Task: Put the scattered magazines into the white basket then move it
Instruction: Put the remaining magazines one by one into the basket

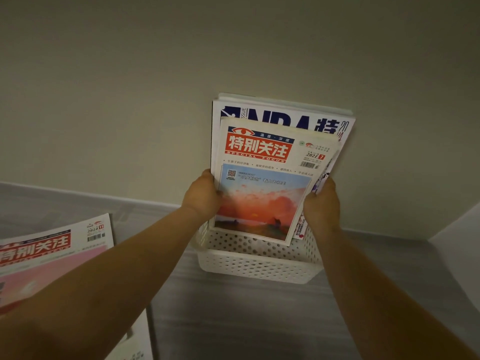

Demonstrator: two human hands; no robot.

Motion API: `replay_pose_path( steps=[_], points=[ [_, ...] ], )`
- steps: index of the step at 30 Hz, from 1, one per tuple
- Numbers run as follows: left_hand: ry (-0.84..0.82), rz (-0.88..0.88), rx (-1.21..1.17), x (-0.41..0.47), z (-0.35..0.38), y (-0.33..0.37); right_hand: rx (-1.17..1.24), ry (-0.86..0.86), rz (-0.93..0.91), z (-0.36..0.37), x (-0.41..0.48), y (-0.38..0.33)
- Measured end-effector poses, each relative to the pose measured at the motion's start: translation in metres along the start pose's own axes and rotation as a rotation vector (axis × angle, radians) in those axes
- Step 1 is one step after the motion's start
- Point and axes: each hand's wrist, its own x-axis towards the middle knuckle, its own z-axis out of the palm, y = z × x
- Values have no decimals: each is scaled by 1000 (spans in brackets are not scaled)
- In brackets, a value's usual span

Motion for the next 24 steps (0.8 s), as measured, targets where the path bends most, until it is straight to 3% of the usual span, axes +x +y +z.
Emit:
replay_pose_path(
  steps=[3,8,14,17,21,24],
  points=[
    [23,6,181,3,1,-5,-33,5,-43,-1,1,4],
    [-3,7,246,1,4,-8,-22,-73,-24,-6,-1,9],
    [-49,23,135,-12,1,-11,-26,-89,-35,-17,-11,7],
    [-17,-5,103,-34,-12,-19,-7,-14,-9,-24,-22,7],
    [31,15,9,-93,-43,-52,11,124,-118,-26,-68,12],
    [50,-96,-67,-152,-72,-92,18,58,-208,-18,-122,13]
  ],
)
